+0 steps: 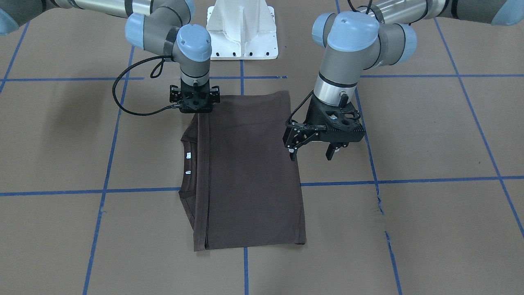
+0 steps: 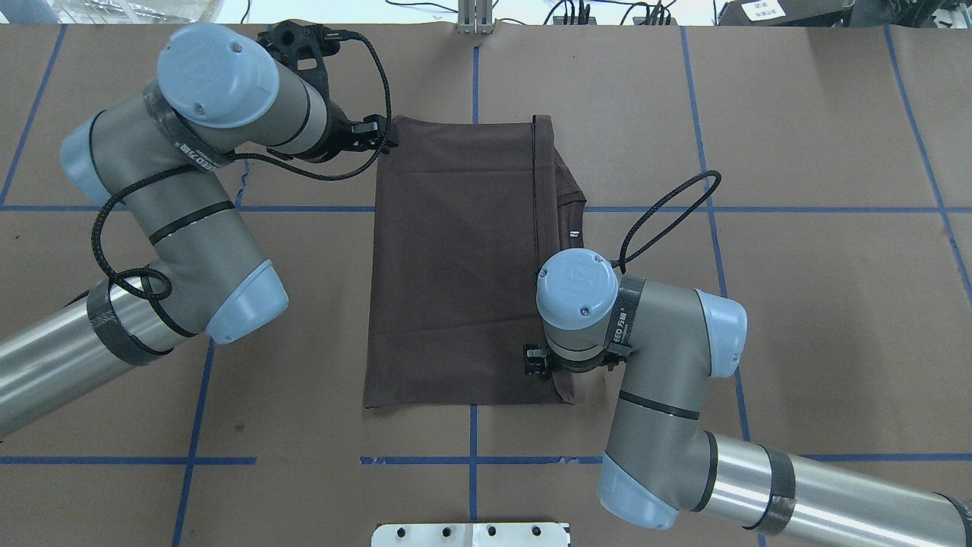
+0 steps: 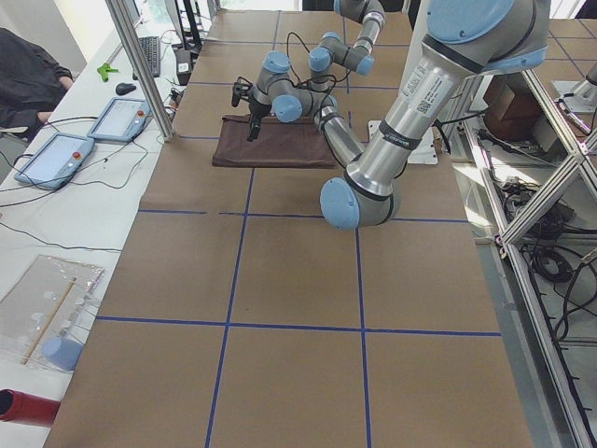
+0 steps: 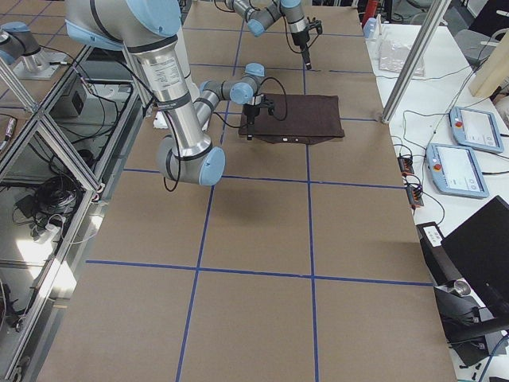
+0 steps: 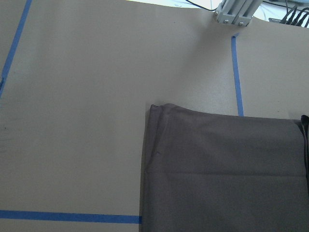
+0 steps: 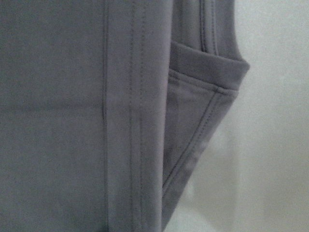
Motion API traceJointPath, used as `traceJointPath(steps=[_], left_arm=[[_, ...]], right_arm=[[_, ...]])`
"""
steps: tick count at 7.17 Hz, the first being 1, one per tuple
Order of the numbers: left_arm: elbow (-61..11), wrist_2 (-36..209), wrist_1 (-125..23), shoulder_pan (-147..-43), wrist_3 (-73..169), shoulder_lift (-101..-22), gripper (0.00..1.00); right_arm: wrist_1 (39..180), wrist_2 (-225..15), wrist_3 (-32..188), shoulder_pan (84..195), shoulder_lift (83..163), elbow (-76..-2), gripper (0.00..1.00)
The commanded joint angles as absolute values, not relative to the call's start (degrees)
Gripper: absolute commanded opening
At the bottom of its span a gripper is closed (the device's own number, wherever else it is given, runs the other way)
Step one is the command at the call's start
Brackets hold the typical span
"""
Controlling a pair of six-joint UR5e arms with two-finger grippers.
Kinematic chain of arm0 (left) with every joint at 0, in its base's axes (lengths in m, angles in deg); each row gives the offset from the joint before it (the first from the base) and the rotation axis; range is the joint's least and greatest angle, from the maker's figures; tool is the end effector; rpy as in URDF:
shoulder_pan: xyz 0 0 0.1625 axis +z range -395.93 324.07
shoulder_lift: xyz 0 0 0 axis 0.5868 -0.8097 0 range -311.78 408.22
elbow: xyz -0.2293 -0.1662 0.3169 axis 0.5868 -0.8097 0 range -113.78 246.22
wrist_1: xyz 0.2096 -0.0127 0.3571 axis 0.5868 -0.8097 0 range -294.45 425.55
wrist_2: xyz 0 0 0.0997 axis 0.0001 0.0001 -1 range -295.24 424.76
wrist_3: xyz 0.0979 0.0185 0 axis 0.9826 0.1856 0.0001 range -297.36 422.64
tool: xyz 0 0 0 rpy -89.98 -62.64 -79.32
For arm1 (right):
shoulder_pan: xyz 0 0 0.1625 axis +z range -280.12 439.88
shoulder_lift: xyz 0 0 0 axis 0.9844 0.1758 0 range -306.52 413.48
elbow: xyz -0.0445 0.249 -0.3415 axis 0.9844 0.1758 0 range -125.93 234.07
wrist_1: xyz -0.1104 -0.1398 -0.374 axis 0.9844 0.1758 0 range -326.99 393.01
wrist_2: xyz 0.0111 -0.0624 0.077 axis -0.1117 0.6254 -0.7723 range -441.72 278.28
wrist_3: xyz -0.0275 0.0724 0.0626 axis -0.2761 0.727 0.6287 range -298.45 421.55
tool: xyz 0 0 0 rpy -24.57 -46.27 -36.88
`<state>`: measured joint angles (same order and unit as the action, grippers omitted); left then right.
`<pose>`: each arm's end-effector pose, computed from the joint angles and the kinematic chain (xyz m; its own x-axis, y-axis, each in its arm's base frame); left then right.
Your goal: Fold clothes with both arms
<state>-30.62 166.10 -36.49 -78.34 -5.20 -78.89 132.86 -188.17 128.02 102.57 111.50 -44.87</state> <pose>0.4221 -0.5396 0.2012 0.5865 -0.0349 -0.8092 0.3453 0.9145 0.2108 -0.5648 -0.3502 0.2965 0.8184 -0.0728 0.5700 0.0998 0.9949 -0.0163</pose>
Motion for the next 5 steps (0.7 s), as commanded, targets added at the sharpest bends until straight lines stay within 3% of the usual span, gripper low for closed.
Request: traceJointPath(steps=[1,5], left_arm=[[-30.89,166.1,-36.49,-78.3,-5.21,-78.87,1.0],[-30.9,166.1,-36.49,-78.3,-5.3,-78.96,1.0]], right_arm=[[132.86,-188.15,127.12,103.08,111.84,-44.81,1.0],[132.86,-188.42,125.88,104.4,113.68,-45.95,1.0]])
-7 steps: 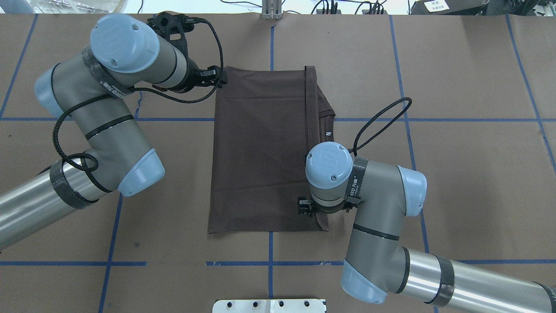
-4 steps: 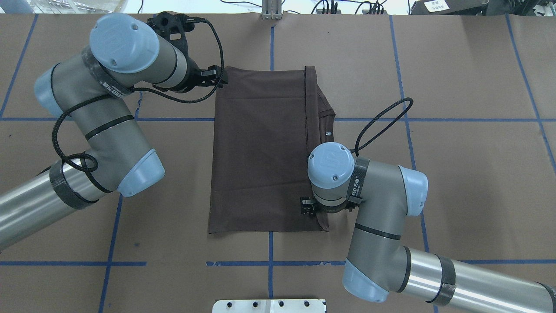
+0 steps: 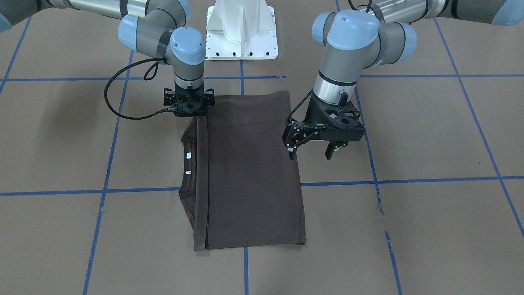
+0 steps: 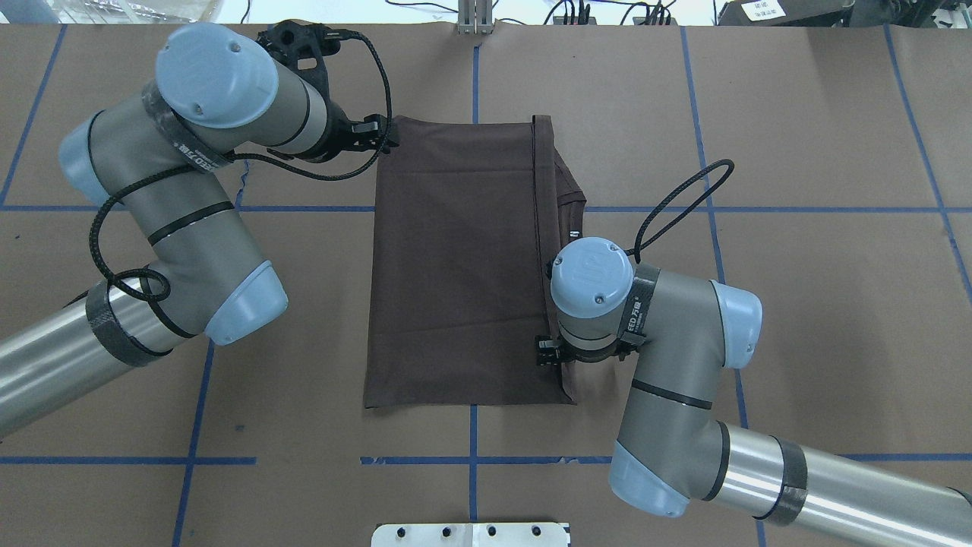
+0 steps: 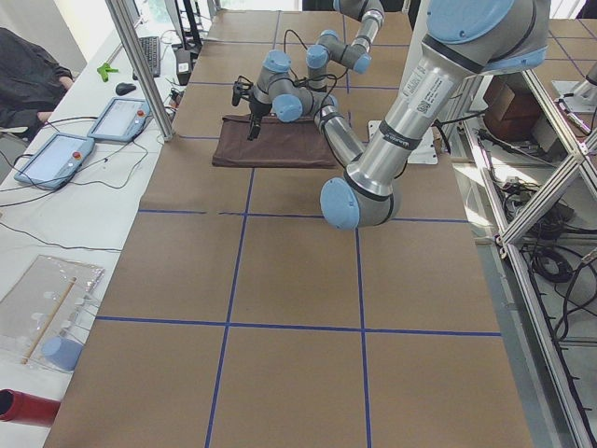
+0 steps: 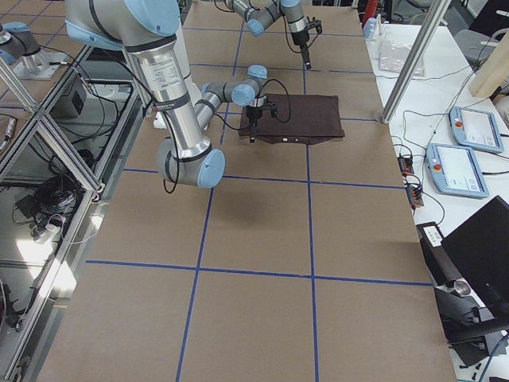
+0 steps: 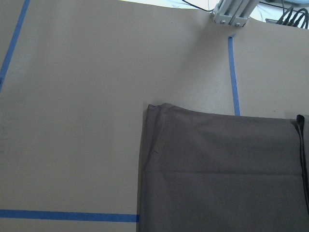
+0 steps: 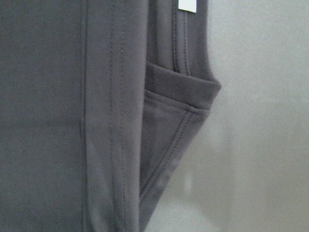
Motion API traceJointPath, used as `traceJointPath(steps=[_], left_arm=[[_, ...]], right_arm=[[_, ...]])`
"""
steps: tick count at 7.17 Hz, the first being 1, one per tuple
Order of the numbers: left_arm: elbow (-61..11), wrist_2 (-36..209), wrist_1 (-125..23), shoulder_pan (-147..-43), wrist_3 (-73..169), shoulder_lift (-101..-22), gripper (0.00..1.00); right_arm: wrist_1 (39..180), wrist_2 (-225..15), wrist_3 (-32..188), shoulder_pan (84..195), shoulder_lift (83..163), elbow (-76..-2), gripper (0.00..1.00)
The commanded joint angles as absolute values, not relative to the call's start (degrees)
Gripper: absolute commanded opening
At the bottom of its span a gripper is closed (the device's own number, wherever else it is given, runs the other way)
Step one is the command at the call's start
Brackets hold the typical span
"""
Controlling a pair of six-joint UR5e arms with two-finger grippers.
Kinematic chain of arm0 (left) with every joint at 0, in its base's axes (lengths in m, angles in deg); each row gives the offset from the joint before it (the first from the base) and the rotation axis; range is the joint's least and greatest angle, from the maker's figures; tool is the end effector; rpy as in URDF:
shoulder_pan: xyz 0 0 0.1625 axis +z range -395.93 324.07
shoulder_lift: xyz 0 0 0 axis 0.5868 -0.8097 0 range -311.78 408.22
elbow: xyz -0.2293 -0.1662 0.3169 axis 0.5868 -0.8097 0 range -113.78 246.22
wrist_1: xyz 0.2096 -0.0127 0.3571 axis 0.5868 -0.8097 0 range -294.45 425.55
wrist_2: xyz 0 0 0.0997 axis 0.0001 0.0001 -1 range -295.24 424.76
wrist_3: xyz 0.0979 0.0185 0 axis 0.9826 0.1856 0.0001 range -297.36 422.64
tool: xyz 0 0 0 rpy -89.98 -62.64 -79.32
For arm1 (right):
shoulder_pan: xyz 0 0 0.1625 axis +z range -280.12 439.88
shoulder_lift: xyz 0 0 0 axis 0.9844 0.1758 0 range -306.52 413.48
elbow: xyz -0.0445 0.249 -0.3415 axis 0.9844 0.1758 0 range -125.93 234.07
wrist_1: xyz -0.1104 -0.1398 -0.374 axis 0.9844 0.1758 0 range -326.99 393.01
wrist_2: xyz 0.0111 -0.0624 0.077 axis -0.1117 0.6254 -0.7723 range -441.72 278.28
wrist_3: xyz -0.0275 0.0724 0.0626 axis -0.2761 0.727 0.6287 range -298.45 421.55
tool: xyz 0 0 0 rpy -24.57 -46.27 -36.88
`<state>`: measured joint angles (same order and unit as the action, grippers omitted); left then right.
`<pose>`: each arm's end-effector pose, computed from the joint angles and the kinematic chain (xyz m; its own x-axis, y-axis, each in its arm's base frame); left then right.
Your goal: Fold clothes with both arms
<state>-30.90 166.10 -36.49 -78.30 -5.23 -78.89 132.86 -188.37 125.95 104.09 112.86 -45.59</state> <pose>0.4214 -0.5383 0.1992 0.5834 -0.0323 -0.8116 0.3458 0.9140 0.2122 -0.5498 -0.3622 0.3065 0.8218 -0.0844 0.5636 0.1048 0.9945 -0.0039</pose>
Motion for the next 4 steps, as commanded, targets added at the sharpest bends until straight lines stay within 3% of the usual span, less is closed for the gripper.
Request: traceJointPath(steps=[1,4], left_arm=[[-30.81,166.1,-36.49,-78.3,-5.3,-78.96,1.0],[-30.72,166.1,-36.49,-77.94,-5.65,-78.96,1.0]], right_arm=[[132.86,-188.42,125.1,105.09,114.29,-46.21,1.0],[132.33,-187.72,118.37,105.98,123.74,-52.6,1.0]])
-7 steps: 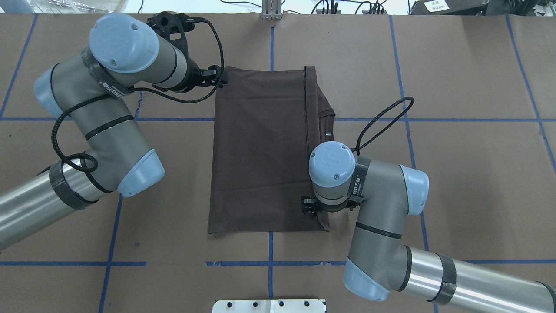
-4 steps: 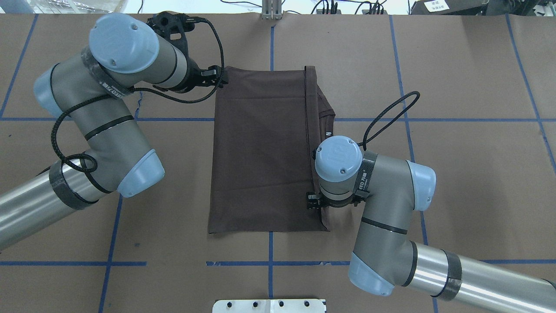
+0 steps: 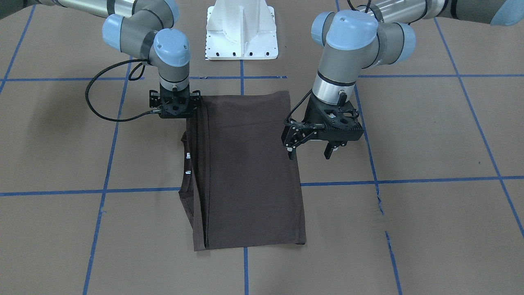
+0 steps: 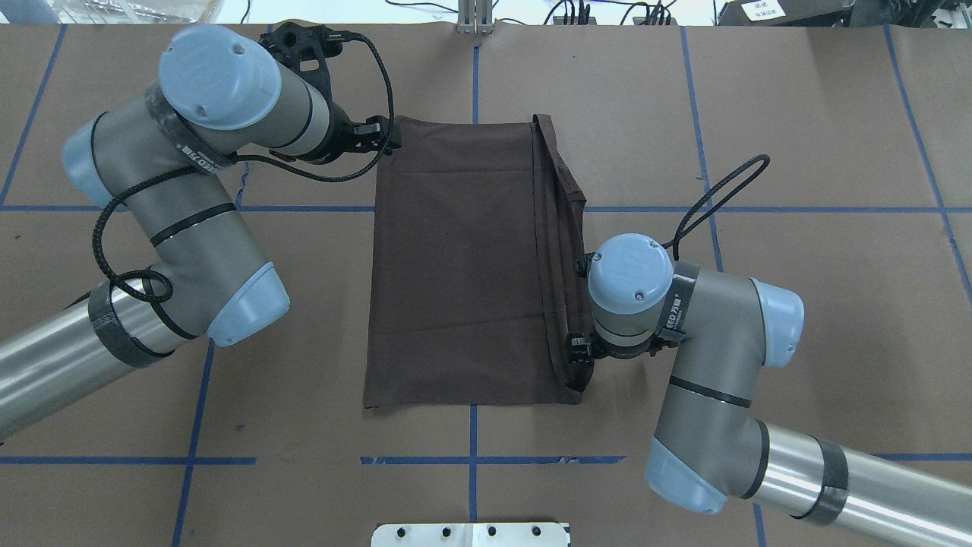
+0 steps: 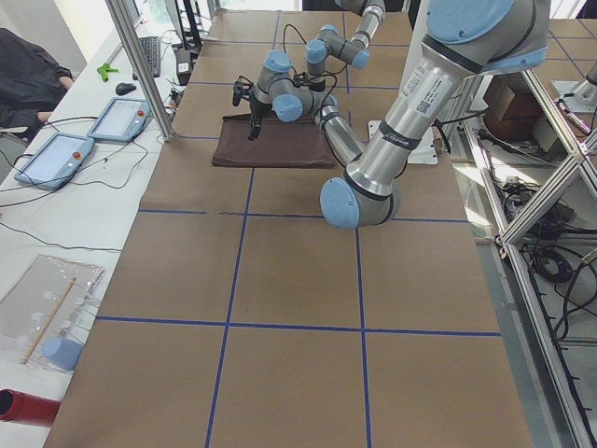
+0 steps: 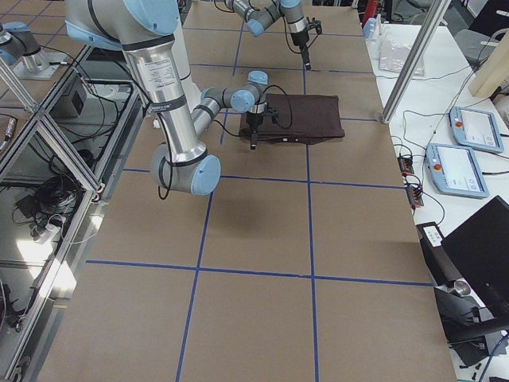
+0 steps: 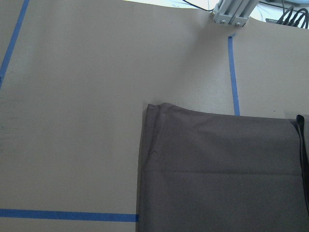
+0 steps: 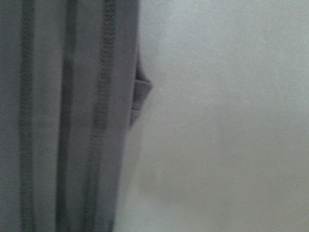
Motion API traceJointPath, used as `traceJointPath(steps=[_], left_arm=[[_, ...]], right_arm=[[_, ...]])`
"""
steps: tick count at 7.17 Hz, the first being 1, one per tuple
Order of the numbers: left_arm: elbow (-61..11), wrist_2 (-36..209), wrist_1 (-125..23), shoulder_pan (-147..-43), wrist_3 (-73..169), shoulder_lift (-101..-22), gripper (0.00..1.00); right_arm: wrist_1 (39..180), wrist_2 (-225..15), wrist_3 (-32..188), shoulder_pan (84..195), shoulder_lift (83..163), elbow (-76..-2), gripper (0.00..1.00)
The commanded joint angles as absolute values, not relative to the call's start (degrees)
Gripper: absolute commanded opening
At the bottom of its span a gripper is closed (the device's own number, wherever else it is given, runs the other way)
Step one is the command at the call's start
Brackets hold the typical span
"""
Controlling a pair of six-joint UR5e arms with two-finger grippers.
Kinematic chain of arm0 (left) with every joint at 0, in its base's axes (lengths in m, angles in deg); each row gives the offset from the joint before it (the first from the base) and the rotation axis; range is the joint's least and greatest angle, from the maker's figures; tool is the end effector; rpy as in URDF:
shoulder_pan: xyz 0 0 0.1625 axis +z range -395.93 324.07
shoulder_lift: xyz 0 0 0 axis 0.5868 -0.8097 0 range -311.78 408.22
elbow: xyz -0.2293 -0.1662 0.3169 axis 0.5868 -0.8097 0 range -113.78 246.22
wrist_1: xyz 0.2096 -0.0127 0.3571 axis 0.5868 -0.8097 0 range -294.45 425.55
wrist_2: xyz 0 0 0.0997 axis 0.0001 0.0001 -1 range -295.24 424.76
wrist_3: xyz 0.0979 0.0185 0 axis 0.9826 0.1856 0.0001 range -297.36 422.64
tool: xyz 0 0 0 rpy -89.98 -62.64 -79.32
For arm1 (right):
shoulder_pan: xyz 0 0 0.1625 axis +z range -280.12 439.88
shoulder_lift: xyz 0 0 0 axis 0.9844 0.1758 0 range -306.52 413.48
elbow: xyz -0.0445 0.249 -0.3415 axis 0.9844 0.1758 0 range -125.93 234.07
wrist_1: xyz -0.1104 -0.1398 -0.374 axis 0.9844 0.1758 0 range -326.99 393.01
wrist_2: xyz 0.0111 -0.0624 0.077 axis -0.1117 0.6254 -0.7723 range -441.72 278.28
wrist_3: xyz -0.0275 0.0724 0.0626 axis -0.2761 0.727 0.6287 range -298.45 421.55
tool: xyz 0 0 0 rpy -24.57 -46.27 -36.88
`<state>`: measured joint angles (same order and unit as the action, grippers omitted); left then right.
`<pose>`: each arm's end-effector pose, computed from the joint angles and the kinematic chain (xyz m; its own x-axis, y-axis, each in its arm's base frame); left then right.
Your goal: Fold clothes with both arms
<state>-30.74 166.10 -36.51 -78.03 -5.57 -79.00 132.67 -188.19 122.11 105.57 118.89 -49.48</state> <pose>0.4246 -0.5369 0.1990 0.5818 -0.0353 -0.8126 0.3448 0.9155 0.2071 -0.5118 -0.3629 0.3432 0.8342 -0.1217 0.5378 0.1333 0.9909 0.0174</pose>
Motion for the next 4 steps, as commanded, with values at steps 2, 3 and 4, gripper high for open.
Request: traceJointPath(steps=[2,3,4], left_arm=[[-30.81,166.1,-36.49,-77.94,-5.56,-78.96,1.0],[-30.72,166.1,-36.58,-77.94,-5.56,-78.96,1.0],[-30.63,166.1,-36.58,-77.94,-5.39,-78.87,1.0]], right_arm=[[132.33,-188.16,116.65,107.3,122.15,-55.71,1.0],[132.42,-188.07,117.44,106.52,118.9,-54.84,1.0],[132.16,-187.81,117.53,104.68,117.65,-54.48,1.0]])
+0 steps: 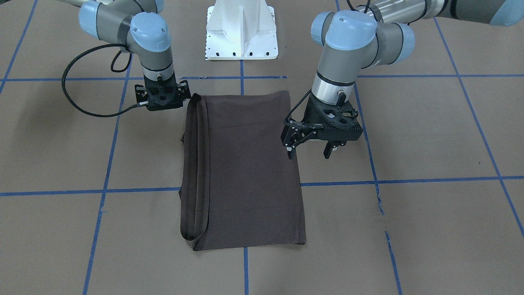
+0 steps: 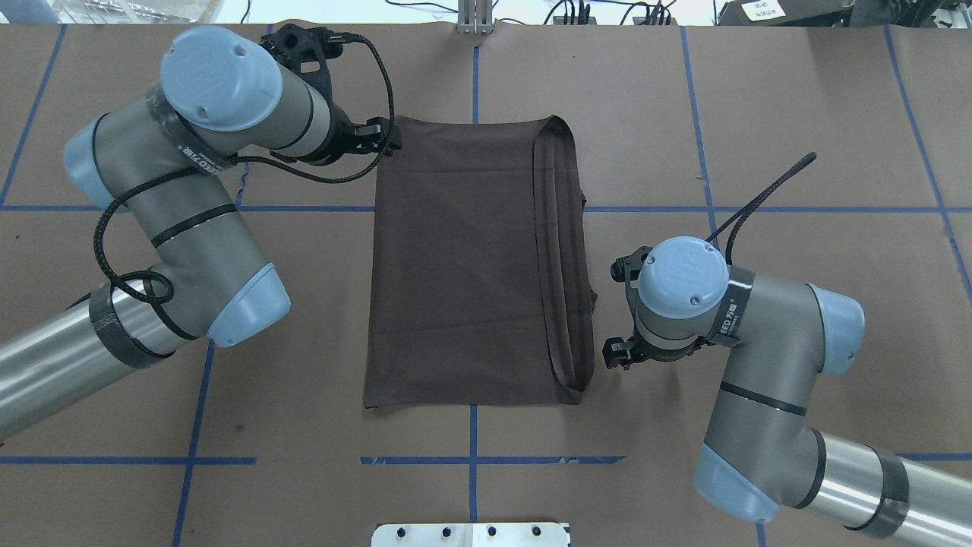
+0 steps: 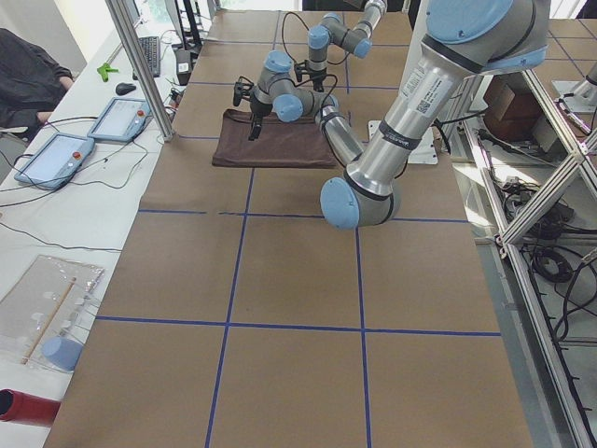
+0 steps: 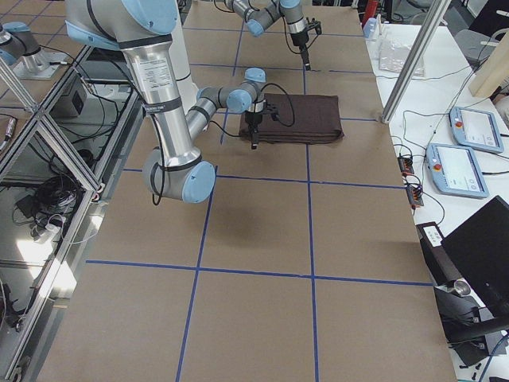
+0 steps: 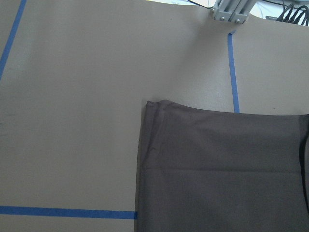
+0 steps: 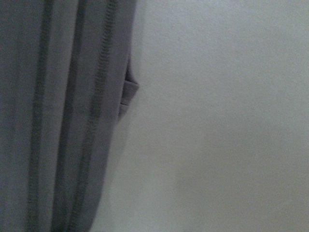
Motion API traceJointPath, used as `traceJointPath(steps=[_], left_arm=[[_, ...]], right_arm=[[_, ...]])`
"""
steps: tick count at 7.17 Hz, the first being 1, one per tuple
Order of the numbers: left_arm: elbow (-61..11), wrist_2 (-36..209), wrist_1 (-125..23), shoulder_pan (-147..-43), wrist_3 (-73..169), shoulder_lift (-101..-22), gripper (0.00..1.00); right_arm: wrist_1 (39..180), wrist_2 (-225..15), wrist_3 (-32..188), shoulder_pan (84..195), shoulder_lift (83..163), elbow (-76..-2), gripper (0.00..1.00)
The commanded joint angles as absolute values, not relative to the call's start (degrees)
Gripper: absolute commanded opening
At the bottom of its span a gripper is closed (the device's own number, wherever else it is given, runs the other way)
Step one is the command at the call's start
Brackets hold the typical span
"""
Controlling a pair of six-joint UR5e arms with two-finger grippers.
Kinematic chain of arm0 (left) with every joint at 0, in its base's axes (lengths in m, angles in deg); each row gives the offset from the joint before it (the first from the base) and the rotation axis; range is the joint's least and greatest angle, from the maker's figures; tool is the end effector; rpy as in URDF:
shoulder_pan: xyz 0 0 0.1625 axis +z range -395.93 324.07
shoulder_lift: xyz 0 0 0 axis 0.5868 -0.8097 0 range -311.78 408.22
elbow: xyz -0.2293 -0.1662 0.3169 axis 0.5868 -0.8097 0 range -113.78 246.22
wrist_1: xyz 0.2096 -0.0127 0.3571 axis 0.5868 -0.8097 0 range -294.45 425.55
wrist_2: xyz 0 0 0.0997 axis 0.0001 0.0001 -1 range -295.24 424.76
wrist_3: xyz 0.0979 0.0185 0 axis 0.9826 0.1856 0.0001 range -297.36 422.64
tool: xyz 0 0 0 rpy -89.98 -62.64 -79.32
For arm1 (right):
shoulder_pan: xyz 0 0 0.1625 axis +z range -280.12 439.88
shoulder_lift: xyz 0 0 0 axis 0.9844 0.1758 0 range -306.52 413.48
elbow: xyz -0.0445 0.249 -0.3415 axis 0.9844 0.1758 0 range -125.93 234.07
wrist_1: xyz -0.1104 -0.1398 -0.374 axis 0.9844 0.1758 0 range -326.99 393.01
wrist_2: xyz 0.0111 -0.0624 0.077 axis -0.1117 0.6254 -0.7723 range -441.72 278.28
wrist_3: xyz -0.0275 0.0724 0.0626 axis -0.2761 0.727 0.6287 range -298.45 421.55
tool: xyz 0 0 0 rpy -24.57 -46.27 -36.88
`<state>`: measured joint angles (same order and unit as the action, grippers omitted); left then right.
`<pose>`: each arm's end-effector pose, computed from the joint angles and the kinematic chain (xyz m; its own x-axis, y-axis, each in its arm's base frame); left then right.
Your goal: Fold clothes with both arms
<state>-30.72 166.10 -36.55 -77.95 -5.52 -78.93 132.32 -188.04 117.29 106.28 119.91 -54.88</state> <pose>0.4253 -0.5363 0.1999 0.5827 -0.0341 -0.8120 0.3429 0.9162 0.2075 -0.4859 -0.3589 0.3124 0.7820 -0.2150 0.5851 0.1831 0.9765 0.1141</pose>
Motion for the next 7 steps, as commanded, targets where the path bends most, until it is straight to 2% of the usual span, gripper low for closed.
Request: traceJointPath(steps=[1,7], left_arm=[[-30.63,166.1,-36.58,-77.94,-5.38,-78.87,1.0],[-30.37,166.1,-36.76,-77.86,-5.21,-78.61,1.0]], right_arm=[[132.15,-187.63,117.88,102.92,115.9,-52.56,1.0],[132.5,-187.54,118.06,101.94,112.63,-47.36,1.0]])
